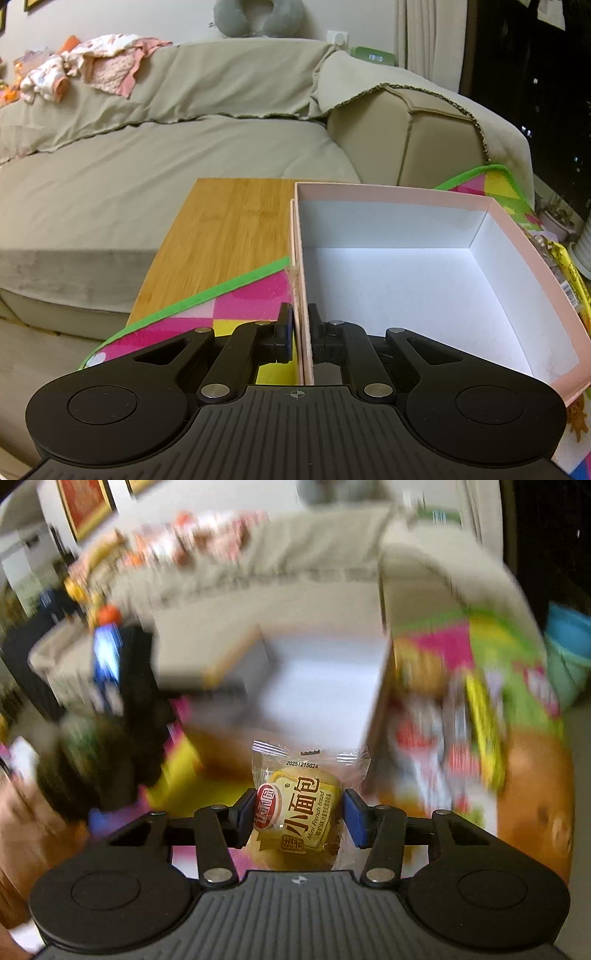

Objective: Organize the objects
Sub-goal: 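Grasp the wrapped bread bun with the right gripper and drop it into the box, then grasp the red-and-white round snack stick with the right gripper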

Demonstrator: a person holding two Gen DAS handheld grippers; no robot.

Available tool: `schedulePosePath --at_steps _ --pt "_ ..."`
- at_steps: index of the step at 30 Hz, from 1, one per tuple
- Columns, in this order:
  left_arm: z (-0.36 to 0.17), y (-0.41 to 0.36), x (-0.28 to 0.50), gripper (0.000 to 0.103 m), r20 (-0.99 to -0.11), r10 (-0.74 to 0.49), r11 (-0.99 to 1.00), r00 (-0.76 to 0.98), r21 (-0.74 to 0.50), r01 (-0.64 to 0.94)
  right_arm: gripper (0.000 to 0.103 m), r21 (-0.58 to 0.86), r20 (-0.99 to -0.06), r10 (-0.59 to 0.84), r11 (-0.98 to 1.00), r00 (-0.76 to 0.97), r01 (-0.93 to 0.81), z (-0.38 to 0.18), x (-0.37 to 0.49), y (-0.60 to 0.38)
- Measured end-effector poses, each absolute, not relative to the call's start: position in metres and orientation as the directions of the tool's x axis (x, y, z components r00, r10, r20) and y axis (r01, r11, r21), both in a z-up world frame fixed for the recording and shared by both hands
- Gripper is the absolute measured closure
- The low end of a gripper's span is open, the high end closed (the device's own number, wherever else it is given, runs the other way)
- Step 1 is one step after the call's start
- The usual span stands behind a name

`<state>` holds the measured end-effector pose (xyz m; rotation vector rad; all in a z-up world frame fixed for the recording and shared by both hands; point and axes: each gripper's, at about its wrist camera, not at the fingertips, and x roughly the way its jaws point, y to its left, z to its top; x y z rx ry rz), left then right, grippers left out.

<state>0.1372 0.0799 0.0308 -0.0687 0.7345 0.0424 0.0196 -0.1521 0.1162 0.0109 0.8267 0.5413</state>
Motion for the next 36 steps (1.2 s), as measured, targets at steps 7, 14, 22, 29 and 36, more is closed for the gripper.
schedulePosePath --at_steps 7,14,22,29,36 --pt "0.031 0.081 0.136 0.094 -0.672 0.015 0.996 0.740 -0.059 -0.073 0.046 0.287 -0.494 0.529 0.848 0.690 -0.445 0.182 0.085 -0.104" --pt "0.031 0.080 0.134 0.093 -0.673 0.018 0.996 0.740 -0.056 -0.075 0.034 0.316 -0.500 0.534 0.846 0.682 -0.430 0.154 0.124 -0.082" --pt "0.031 0.080 0.133 0.093 -0.672 0.025 0.996 0.740 -0.046 -0.076 0.000 0.027 -0.456 0.296 0.947 0.839 -0.320 0.121 0.061 -0.156" --pt "0.028 0.077 0.133 0.094 -0.687 0.033 0.997 0.726 -0.031 -0.074 0.000 0.069 -0.562 0.243 0.966 0.791 -0.248 0.074 0.032 -0.211" --pt "0.025 0.076 0.132 0.094 -0.707 0.035 0.997 0.707 -0.029 -0.078 0.000 0.036 -0.635 0.162 0.983 0.756 -0.180 0.035 0.027 -0.222"
